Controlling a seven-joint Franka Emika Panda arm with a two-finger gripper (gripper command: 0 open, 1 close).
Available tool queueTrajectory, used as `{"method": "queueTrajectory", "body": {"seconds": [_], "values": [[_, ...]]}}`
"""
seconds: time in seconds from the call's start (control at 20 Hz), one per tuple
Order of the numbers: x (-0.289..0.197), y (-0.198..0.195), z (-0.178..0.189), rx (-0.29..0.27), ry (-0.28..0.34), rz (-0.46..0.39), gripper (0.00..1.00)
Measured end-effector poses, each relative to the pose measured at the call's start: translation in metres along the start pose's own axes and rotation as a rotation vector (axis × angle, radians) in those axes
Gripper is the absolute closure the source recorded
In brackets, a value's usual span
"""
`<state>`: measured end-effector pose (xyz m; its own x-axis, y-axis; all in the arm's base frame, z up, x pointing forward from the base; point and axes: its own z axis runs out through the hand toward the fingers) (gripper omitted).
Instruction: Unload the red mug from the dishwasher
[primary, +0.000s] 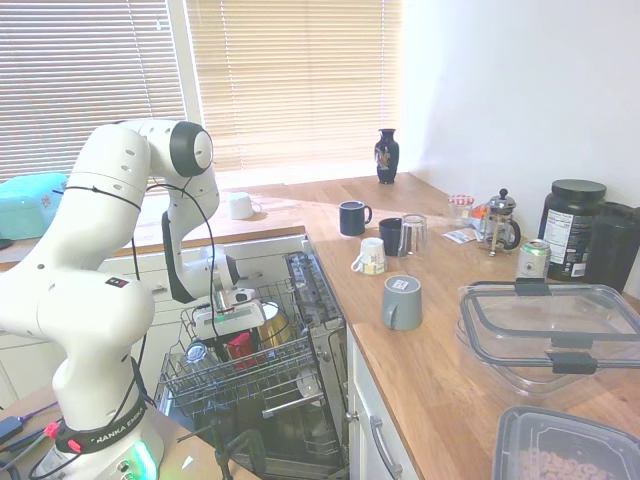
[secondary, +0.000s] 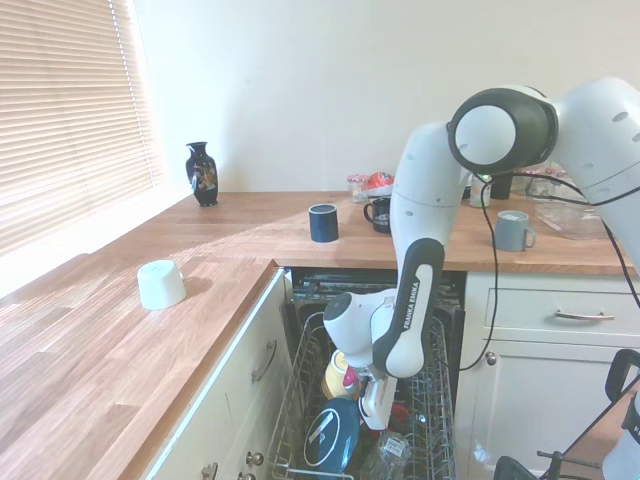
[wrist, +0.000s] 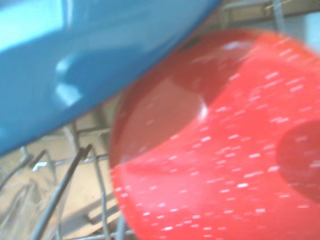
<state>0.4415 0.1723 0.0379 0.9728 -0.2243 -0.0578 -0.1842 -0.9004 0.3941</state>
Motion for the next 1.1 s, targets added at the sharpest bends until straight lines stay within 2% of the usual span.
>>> {"method": "queueTrajectory", "body": {"seconds": [0.45,1.1], "values": [[0.002,-0.008,-0.002,0.026,0.0,0.006,1.0],[0.006,-0.009,-0.005,0.018,0.001,0.014,1.0]]}}
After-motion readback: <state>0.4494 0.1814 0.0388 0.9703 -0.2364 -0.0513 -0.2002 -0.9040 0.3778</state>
